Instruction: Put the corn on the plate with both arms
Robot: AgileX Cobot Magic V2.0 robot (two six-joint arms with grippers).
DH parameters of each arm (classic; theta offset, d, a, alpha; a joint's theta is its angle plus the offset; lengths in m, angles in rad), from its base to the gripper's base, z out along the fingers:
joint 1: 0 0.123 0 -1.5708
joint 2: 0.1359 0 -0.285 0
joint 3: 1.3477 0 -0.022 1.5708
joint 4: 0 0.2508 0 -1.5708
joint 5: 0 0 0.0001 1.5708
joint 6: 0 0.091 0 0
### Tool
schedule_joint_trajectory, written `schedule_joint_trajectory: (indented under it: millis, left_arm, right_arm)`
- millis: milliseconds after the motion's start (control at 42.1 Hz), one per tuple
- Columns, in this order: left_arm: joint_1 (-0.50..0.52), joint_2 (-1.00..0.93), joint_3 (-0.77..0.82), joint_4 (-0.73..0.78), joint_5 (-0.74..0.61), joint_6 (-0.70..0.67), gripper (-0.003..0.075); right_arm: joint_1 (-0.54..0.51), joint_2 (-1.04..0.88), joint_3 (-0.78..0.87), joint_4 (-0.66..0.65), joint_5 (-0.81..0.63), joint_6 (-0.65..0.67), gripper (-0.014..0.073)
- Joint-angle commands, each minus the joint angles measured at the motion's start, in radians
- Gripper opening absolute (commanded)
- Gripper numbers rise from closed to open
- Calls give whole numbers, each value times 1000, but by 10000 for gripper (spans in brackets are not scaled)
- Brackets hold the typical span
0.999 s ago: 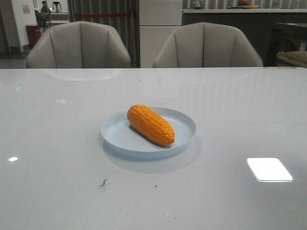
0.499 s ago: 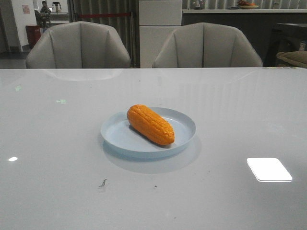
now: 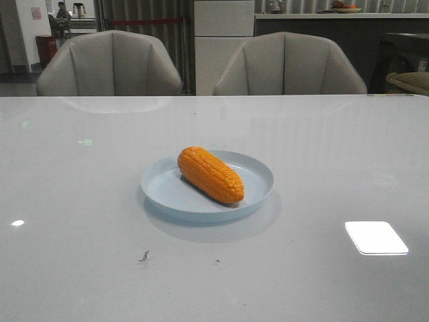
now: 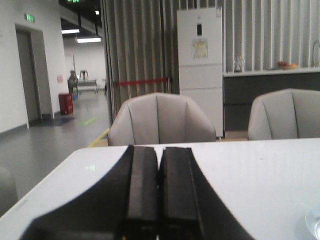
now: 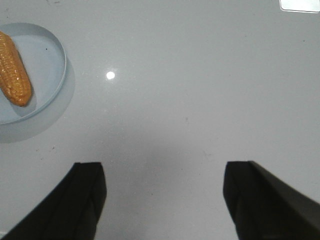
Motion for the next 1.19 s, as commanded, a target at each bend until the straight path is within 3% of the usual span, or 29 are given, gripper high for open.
schedule_joint_trajectory:
  millis: [0,95,903,1046,1165]
  left_arm:
    - [-3,9,3,-7,6,-5,90]
    - [-3,3,3,-7,59,-5,90]
    - [-3,2,3,-7,58,-5,90]
    - [-3,2,3,-7,58,-5,90]
    - [-3,2,3,-7,58,-5,90]
  right_arm:
    - [-7,-3,-29,2,-48,-9,594]
    - [-7,-3,-29,2,-47,-9,594]
    - [-7,-3,-29,2,-48,-9,594]
    - [-7,-17,-27,-51,-39,-11,594]
    - [-7,-78,-26,-79,-56,-14,522]
